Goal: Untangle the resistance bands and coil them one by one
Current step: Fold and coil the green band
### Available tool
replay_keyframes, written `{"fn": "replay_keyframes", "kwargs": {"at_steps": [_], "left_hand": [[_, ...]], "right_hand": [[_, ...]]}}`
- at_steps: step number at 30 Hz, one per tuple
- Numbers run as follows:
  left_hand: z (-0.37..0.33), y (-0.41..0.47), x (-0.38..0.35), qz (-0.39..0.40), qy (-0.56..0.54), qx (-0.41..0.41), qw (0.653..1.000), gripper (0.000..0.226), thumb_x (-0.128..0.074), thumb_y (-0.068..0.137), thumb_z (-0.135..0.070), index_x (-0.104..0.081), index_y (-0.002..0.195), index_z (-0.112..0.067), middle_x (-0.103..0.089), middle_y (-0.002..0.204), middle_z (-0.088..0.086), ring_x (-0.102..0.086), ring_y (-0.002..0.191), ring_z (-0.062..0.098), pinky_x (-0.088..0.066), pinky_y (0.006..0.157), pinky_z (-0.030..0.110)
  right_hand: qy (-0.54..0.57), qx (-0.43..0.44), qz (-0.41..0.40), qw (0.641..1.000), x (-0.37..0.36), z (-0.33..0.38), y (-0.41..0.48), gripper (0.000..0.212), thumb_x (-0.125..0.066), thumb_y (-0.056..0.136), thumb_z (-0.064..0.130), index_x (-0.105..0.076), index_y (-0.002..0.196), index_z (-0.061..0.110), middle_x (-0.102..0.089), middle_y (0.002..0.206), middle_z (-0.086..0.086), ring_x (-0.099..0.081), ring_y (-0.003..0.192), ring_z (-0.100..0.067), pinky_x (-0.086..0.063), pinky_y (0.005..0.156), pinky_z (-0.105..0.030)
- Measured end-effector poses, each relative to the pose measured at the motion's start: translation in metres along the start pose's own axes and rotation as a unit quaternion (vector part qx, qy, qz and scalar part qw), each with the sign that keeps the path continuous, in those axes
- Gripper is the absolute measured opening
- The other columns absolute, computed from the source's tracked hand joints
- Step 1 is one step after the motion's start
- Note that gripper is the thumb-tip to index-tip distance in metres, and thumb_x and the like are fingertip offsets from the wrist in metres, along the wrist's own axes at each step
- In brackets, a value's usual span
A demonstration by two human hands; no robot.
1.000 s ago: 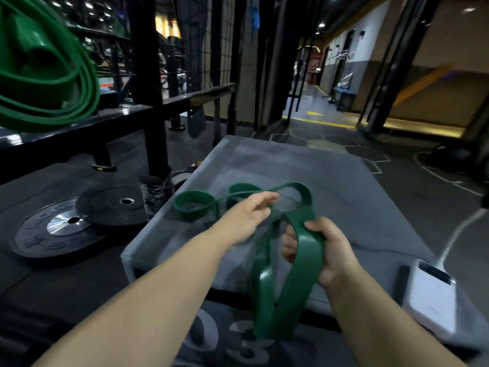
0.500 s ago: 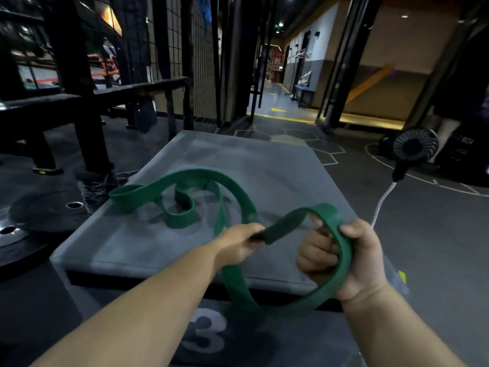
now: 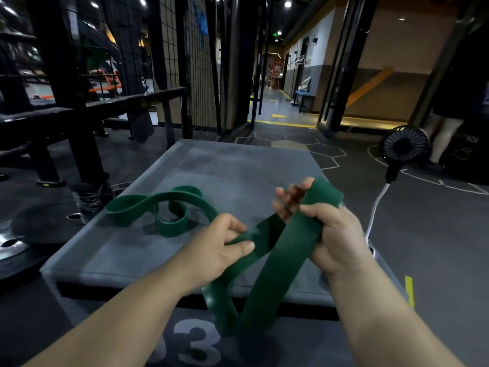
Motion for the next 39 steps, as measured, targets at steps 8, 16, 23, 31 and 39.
{"fn": "replay_keyframes", "kwargs": {"at_steps": [8, 16, 23, 31, 39], "left_hand": [[-0.003, -0.013, 0.005, 0.122, -0.230, 0.018, 0.965, 0.054, -0.058, 0.070, 0.003, -0.045, 0.123, -0.006, -0.071, 0.100, 0.014, -0.068, 0.093, 0.023, -0.053, 0.073, 0.028], [0.004, 0.014, 0.043, -0.083, -0.110, -0.030, 0.990, 0.033, -0.078, 0.078, -0.015, -0.052, 0.096, -0.008, -0.073, 0.073, 0.001, -0.067, 0.068, 0.010, -0.048, 0.071, 0.030], [0.024, 0.020, 0.018, 0.009, -0.085, -0.036, 0.996, 0.044, -0.062, 0.079, -0.062, -0.059, 0.101, -0.023, -0.071, 0.094, -0.013, -0.065, 0.093, 0.007, -0.049, 0.086, 0.023], [0.020, 0.016, 0.046, -0.039, 0.051, -0.076, 0.995, 0.025, -0.060, 0.081, -0.038, -0.051, 0.103, -0.030, -0.067, 0.093, -0.010, -0.062, 0.090, 0.001, -0.049, 0.084, 0.032], [-0.035, -0.021, 0.049, 0.096, -0.164, -0.167, 0.968, 0.024, -0.056, 0.089, -0.014, -0.052, 0.099, -0.036, -0.065, 0.101, -0.009, -0.061, 0.103, 0.010, -0.047, 0.088, 0.021]], "right_hand": [[-0.270, -0.065, 0.087, 0.957, -0.013, -0.051, 0.004, 0.020, -0.062, 0.074, 0.016, -0.058, 0.091, 0.025, -0.065, 0.089, -0.002, -0.062, 0.087, -0.018, -0.051, 0.082, -0.031], [-0.344, -0.097, 0.165, 0.919, -0.024, -0.069, 0.000, 0.018, -0.074, 0.081, 0.027, -0.056, 0.082, 0.029, -0.057, 0.072, 0.018, -0.055, 0.073, -0.002, -0.043, 0.073, -0.021], [-0.262, 0.002, 0.058, 0.963, -0.024, -0.052, 0.007, 0.041, -0.083, 0.060, 0.032, -0.053, 0.085, 0.020, -0.057, 0.073, 0.000, -0.059, 0.070, -0.016, -0.053, 0.068, -0.033], [-0.221, 0.028, 0.008, 0.975, -0.008, -0.019, 0.008, 0.087, -0.094, 0.048, 0.043, -0.047, 0.102, -0.007, -0.067, 0.075, -0.010, -0.066, 0.069, -0.024, -0.058, 0.069, -0.032], [-0.422, -0.172, 0.121, 0.882, 0.010, -0.055, -0.002, 0.072, -0.092, 0.048, 0.045, -0.064, 0.103, 0.009, -0.073, 0.097, -0.011, -0.067, 0.092, -0.024, -0.051, 0.075, -0.040]]}}
Point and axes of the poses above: each hand's wrist, its own y-axis towards the middle knuckle, its own x-axis out of the back of the hand, z = x × y, the point moved 6 cm from there along y, towards the middle knuckle
